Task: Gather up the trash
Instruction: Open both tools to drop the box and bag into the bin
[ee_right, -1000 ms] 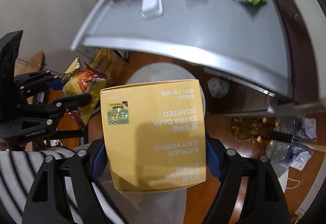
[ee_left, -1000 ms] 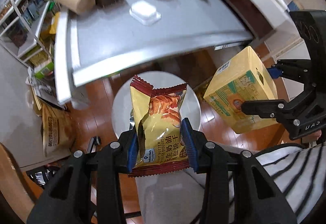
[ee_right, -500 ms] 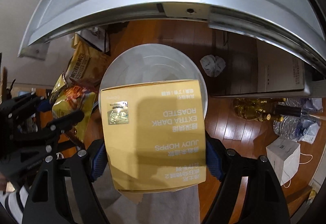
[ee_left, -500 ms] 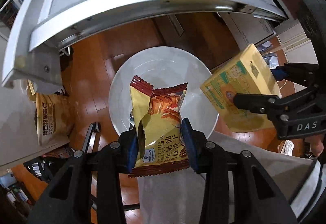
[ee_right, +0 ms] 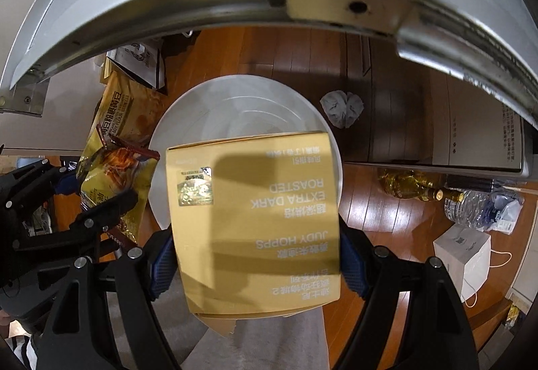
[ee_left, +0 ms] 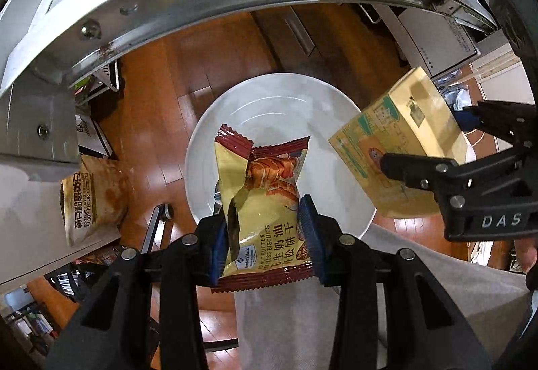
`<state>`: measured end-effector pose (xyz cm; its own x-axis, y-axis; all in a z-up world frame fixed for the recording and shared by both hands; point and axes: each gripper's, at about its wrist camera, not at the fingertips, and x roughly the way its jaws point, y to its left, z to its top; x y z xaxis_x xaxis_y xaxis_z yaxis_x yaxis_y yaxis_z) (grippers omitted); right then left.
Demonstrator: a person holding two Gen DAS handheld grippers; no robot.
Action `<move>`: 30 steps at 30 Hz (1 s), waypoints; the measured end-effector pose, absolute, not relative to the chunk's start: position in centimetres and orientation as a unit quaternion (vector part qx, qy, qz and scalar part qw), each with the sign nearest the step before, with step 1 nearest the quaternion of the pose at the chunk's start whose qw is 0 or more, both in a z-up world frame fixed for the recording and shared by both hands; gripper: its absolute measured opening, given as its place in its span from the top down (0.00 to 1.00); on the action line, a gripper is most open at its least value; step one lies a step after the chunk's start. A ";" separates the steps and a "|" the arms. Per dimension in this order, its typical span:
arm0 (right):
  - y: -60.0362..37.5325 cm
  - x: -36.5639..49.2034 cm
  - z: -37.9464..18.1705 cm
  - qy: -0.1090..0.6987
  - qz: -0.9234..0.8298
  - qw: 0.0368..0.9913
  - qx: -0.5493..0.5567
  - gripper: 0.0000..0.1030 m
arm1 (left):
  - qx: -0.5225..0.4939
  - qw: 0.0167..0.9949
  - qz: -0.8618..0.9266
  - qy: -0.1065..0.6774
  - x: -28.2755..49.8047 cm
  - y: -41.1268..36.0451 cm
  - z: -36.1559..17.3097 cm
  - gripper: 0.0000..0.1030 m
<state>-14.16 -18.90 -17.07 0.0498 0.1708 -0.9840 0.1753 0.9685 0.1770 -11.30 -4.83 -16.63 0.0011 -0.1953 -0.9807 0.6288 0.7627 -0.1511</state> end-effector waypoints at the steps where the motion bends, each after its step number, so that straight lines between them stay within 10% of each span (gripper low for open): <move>1: -18.9 -14.1 -17.1 0.689 -0.002 0.713 0.127 0.25 | 0.166 0.686 -0.301 0.641 -11.2 -4.9 -16.6 0.56; 7: -19.7 -14.2 -16.8 0.684 0.005 0.712 0.160 0.17 | 0.173 0.690 -0.305 0.633 -11.4 -5.2 -15.9 0.16; 30: -19.8 -15.6 0.2 0.514 0.066 0.849 0.104 0.11 | 0.081 0.775 -0.311 0.544 -10.4 -2.4 -4.2 0.15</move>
